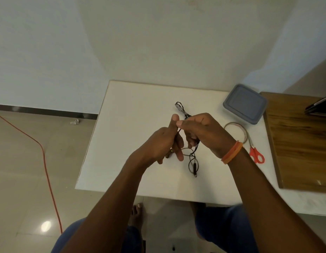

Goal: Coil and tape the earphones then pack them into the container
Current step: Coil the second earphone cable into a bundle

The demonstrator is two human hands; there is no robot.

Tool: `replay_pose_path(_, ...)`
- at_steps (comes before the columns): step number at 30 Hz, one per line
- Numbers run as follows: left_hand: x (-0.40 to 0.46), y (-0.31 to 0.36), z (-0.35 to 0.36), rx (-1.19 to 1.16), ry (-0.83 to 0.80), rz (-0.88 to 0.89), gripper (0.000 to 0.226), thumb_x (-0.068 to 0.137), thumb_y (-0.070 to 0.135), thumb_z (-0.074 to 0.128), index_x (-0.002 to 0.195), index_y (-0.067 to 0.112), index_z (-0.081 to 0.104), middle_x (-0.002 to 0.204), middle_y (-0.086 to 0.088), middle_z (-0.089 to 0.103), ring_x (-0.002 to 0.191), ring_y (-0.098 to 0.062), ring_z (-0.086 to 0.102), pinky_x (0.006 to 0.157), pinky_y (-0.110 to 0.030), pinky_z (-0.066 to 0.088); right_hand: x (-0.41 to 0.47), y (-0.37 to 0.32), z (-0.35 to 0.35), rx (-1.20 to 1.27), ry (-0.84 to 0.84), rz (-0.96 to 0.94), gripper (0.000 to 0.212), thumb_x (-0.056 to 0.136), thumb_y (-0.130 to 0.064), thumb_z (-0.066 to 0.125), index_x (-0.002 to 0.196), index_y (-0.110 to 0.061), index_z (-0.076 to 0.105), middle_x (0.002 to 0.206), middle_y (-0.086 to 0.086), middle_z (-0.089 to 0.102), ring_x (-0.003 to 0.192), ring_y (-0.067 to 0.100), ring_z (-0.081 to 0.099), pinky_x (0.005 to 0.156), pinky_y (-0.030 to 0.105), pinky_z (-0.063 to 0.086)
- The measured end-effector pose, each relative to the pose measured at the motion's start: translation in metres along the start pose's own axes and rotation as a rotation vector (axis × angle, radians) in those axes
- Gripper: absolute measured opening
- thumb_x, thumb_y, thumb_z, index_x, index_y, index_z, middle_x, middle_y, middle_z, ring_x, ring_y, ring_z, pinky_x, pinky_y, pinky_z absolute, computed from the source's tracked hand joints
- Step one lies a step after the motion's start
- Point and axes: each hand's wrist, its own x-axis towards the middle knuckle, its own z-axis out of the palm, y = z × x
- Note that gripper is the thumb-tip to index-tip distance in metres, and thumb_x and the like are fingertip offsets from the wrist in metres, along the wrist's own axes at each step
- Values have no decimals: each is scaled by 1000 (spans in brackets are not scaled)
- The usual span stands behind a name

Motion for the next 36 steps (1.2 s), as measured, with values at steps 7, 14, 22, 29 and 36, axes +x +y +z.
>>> replay_pose_path(7, -2, -1, -1, -23, -300, -1, 79, 85, 78, 16, 62, 10, 50, 46, -6, 43, 35, -14, 22, 35, -18, 20, 1, 7, -11, 201, -19, 137, 42, 98, -37, 52, 68, -7, 54, 60, 2, 49, 41, 17, 37, 43, 22, 27)
replay_pose_path(14, -1, -2, -13, -316, -214, 50, 73, 85, 74, 25, 56, 11, 47, 40, -3, 26, 28, -13, 14, 33, -16, 17, 2, 15, -18, 216, -21, 168, 31, 86, -28, 69, 105, -5, 70, 65, 2, 50, 48, 9, 29, 43, 20, 25)
replay_pose_path(22, 5, -6, -18, -373, 74, 106, 47, 101, 48, 42, 69, 14, 44, 48, -3, 27, 34, -11, 18, 36, -19, 19, 3, 13, -19, 390, 28, 113, 20, 87, 4, 61, 106, 0, 59, 92, 23, 71, 52, 14, 37, 50, 27, 37)
replay_pose_path(29, 8, -8, -18, -328, 128, 135, 43, 100, 46, 46, 73, 13, 49, 48, -3, 30, 37, -11, 21, 37, -19, 22, 8, 18, -14, 181, 192, 71, 16, 94, -10, 61, 107, 0, 60, 94, 11, 76, 58, 19, 60, 53, 30, 53)
replay_pose_path(36, 17, -17, -11, 64, 288, 120, 35, 102, 37, 46, 80, 13, 61, 45, 2, 45, 33, -9, 38, 36, -18, 31, 7, 15, -2, -151, 283, -62, 10, 91, -17, 66, 87, -9, 71, 73, 4, 73, 46, 7, 52, 43, 22, 44)
